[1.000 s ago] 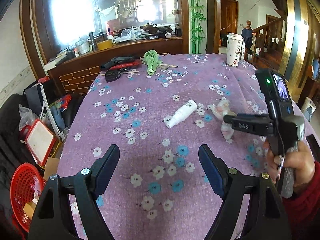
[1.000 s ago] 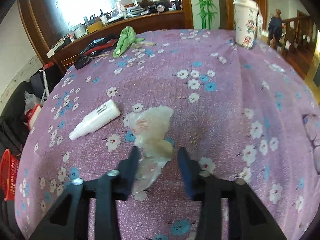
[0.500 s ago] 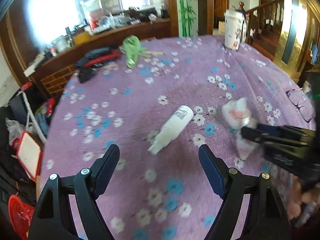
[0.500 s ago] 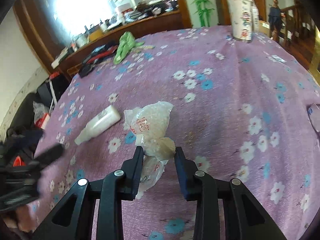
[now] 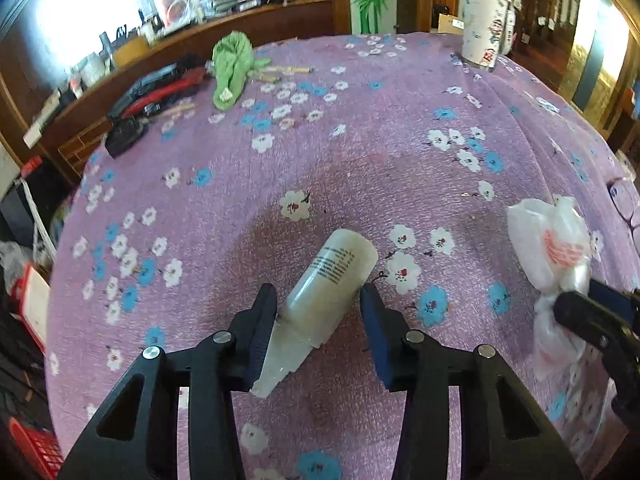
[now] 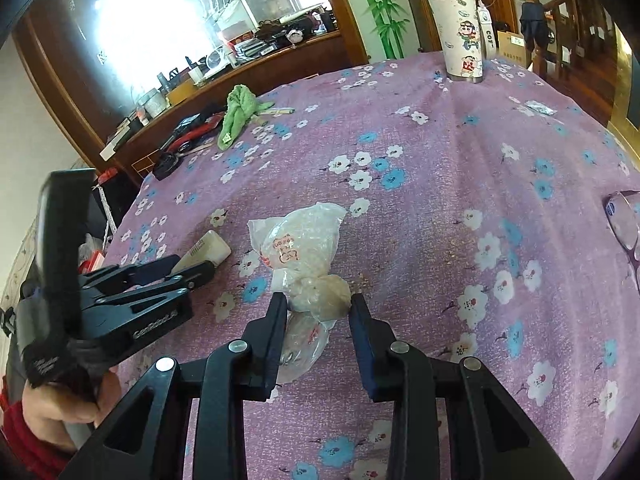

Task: Collect trash
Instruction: 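Grasp the white bottle with the left tool while the right tool holds the white bag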

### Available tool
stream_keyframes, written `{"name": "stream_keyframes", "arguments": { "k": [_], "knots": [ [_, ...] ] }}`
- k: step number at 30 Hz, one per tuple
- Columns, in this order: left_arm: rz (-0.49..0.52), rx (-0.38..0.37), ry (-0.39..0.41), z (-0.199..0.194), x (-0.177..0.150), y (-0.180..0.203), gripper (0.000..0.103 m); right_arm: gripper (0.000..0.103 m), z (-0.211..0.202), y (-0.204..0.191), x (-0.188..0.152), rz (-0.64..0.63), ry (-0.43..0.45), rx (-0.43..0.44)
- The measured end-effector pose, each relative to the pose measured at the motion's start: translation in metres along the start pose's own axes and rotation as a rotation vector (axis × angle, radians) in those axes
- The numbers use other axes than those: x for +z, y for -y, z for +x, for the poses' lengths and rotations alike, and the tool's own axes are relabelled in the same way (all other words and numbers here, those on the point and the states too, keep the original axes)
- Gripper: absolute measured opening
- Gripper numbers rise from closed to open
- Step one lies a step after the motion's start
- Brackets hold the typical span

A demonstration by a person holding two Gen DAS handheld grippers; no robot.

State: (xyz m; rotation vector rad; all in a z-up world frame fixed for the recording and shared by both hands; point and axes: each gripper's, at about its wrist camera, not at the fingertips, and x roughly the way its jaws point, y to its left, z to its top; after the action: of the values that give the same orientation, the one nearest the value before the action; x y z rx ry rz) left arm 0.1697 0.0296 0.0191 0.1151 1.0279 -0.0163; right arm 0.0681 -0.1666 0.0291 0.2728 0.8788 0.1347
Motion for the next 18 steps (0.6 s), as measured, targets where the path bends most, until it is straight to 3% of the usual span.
{"name": "stream_keyframes", "arguments": {
  "k": [3,9,13,18],
  "knots": [
    [-0.032,-0.023,-0.016,0.006,-0.006,-0.005,0.029,0.034,0.000,-0.002,0.000,-0.011,0.003,0.003],
    [-0.135,-0.061,0.020,-0.007,-0.029,-0.024,0.028,0.034,0.001,-0.013,-0.004,-0.060,0.004,0.012],
    [-0.178,-0.057,0.088,-0.030,-0.056,-0.032,0.028,0.034,0.003,-0.026,-0.008,-0.115,0.009,0.026],
    [-0.202,0.011,0.193,-0.054,-0.075,-0.039,0.028,0.034,0.002,-0.049,-0.017,-0.208,0.033,0.029]
  ]
}}
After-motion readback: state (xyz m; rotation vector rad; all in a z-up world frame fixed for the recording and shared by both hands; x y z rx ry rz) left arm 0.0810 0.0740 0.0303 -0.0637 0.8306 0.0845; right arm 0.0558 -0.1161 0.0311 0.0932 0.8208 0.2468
